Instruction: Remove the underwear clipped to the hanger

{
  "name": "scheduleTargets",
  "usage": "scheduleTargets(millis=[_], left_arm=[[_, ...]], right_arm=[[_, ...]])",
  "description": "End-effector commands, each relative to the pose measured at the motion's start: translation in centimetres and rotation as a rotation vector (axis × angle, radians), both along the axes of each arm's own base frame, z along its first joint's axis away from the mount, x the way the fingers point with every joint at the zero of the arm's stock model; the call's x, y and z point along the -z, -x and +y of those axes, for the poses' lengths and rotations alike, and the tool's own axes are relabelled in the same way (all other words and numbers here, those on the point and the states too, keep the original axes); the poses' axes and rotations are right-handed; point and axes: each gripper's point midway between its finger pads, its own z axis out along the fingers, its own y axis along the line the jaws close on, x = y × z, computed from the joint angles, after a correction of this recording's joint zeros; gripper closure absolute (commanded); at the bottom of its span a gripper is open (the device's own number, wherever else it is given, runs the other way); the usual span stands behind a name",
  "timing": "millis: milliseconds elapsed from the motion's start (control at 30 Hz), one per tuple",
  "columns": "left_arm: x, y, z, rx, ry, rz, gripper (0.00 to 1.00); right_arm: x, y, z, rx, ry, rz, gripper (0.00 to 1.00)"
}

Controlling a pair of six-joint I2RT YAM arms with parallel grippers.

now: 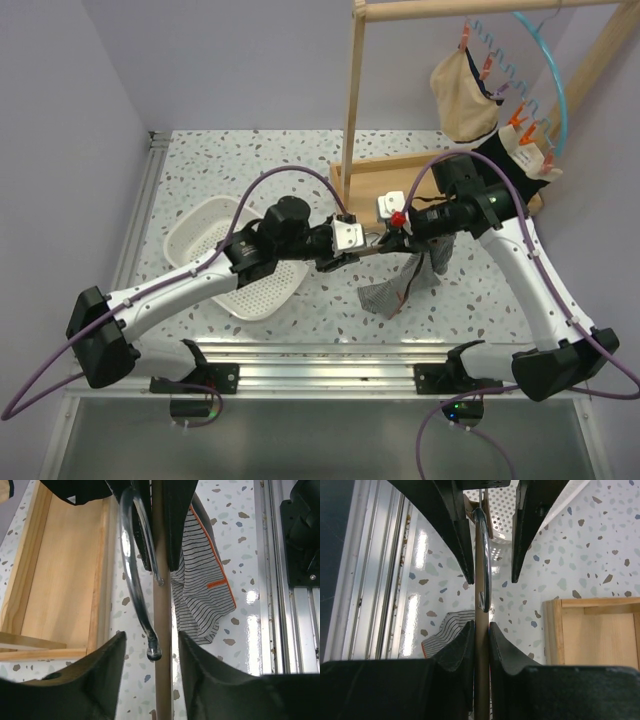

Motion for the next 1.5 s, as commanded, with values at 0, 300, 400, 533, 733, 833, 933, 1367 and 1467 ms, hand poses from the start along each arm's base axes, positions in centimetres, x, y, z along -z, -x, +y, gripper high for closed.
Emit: scheduleTargets(millis=[0,300,400,533,733,833,933,1367,1467], left_arm=[[0.0,0.0,-0.1,0.002,-0.007,-0.019,0.56],[-0.5,0.5,0.9,-0.013,0.021,-0.038,1.00],[1.0,-0.8,2.3,-0.100,-0.055,-0.058,1.00],[0.9,-1.0,3.8,-0.157,-0.045,-0.094,1.00],[0.8,-0.9,5.1,-0.195,-0.005,-0.139,1.00],[1.0,-0.5,5.1,-0.181,-0.008,-0.132,1.00],[1.4,-0.4,5.3,-0.181,-0.012,-0.130,1.00],[-0.2,0.9,4.8,-0.135,0.071,-0.112,1.00],[-0.1,0.9,4.6,-0.135,0.074,-0.095,1.00]], right_arm=[[-1.9,0.6,0.6,-0.040,-0.052,-0.029,1.00],[-1.5,0.1,0.2,0.043,-0.021,0.030,0.05],[-3.2,-0.2,-0.5,0.080,-0.012,-0.051,0.01],[-3.9,-0.9,-3.0,0.112,0.079,-0.228,0.01],[-2.2,0.4,-6.4,-0.014,0.241,-0.373,0.09],[-1.2,-0.3,-7.1,-0.030,0.273,-0.378,0.10],[-0.3,-0.3,-6.6,-0.074,0.263,-0.336,0.11],[1.3,-0.8,-5.1,-0.149,0.216,-0.228,0.19],[1.1,-0.6,-4.6,-0.157,0.186,-0.238,0.21]])
